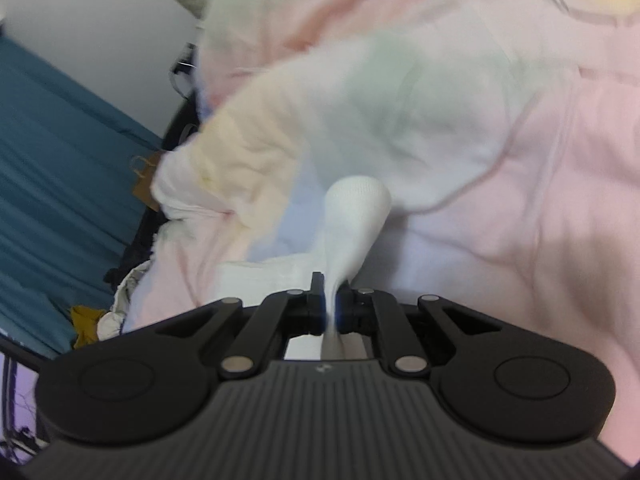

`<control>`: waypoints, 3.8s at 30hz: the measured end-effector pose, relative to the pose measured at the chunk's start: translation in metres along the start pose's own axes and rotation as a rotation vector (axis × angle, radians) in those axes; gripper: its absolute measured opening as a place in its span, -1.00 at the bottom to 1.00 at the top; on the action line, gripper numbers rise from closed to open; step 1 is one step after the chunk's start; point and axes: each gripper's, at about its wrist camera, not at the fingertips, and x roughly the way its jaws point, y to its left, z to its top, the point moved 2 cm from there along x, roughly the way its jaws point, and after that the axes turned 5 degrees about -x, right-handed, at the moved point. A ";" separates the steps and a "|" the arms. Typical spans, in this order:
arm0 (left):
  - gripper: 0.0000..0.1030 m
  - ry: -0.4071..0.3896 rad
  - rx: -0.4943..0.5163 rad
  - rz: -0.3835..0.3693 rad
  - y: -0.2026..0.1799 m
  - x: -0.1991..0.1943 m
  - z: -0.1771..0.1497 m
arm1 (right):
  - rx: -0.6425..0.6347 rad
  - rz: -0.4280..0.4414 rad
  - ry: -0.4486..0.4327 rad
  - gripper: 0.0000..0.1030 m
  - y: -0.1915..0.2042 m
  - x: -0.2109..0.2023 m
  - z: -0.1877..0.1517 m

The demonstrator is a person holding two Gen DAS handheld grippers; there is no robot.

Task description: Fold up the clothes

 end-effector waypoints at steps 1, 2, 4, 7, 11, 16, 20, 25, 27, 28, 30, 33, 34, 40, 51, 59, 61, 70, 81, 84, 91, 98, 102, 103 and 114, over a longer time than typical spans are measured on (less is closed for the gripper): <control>0.32 0.000 -0.013 -0.012 0.002 -0.003 -0.001 | -0.011 0.011 -0.013 -0.86 0.006 -0.006 0.001; 0.32 0.000 -0.025 -0.034 0.002 -0.006 -0.002 | -0.020 0.030 -0.025 -0.86 0.012 -0.012 0.002; 0.32 -0.001 -0.034 -0.075 0.001 -0.012 -0.003 | -0.036 0.078 -0.042 -0.86 0.023 -0.023 0.004; 0.32 -0.005 -0.030 -0.119 -0.002 -0.021 -0.006 | -0.010 0.168 -0.023 -0.86 0.031 -0.037 0.010; 0.32 -0.004 0.016 -0.096 -0.010 -0.021 -0.008 | -0.030 0.179 -0.030 -0.86 0.029 -0.038 0.017; 0.07 0.009 0.010 -0.038 -0.005 -0.014 -0.004 | -0.001 0.056 0.048 -0.86 0.003 -0.003 0.011; 0.05 0.011 0.013 -0.010 -0.004 -0.004 0.003 | 0.008 0.012 0.070 -0.86 -0.008 0.013 0.010; 0.16 0.026 0.015 0.034 -0.002 0.004 0.002 | -0.002 0.039 0.069 -0.86 -0.003 0.010 0.012; 0.25 0.041 0.009 0.060 -0.001 0.009 0.002 | -0.014 0.047 0.065 -0.86 -0.001 0.007 0.013; 0.26 0.048 -0.012 0.066 0.001 0.011 0.002 | -0.024 0.046 0.061 -0.86 0.000 0.005 0.013; 0.20 0.049 -0.047 0.068 0.006 0.012 0.004 | -0.038 0.047 0.052 -0.86 0.002 0.002 0.014; -0.14 0.024 -0.071 0.067 0.009 0.015 0.011 | -0.055 0.052 0.047 -0.86 0.005 -0.001 0.013; -0.42 0.019 -0.074 0.073 0.010 0.016 0.012 | -0.063 0.051 0.045 -0.86 0.006 -0.001 0.013; -0.79 -0.063 -0.012 -0.017 -0.011 -0.005 0.012 | -0.036 0.039 0.045 -0.87 -0.001 -0.005 0.012; -0.80 -0.186 0.080 -0.035 -0.016 -0.068 0.015 | -0.005 -0.078 0.095 -0.88 -0.035 -0.026 0.018; -0.58 -0.166 0.184 0.184 -0.009 -0.057 0.008 | -0.043 -0.155 0.183 -0.83 -0.047 -0.012 0.008; -0.43 -0.190 0.246 0.203 -0.018 -0.064 -0.002 | -0.074 -0.151 0.170 -0.79 -0.041 -0.017 0.011; 0.57 -0.356 0.590 0.329 -0.055 -0.104 -0.081 | -0.355 -0.197 -0.023 0.40 -0.003 -0.043 0.033; 0.58 -0.221 1.030 0.238 -0.141 -0.018 -0.246 | -0.688 0.172 0.060 0.39 0.076 -0.078 -0.015; 0.58 -0.134 1.140 0.208 -0.162 0.025 -0.293 | -0.770 0.250 0.102 0.39 0.092 -0.085 -0.035; 0.58 -0.040 1.255 0.141 -0.206 0.097 -0.372 | -0.836 0.358 0.135 0.38 0.112 -0.091 -0.049; 0.58 0.021 1.387 0.067 -0.230 0.198 -0.441 | -0.815 0.358 0.153 0.38 0.120 -0.070 -0.062; 0.59 0.037 1.476 0.031 -0.239 0.259 -0.473 | -0.765 0.335 0.151 0.38 0.122 -0.051 -0.065; 0.61 0.034 1.492 0.021 -0.241 0.272 -0.479 | -0.735 0.338 0.151 0.39 0.121 -0.049 -0.065; 0.99 -0.024 1.591 -0.003 -0.258 0.386 -0.538 | -0.590 0.363 0.138 0.41 0.110 -0.039 -0.057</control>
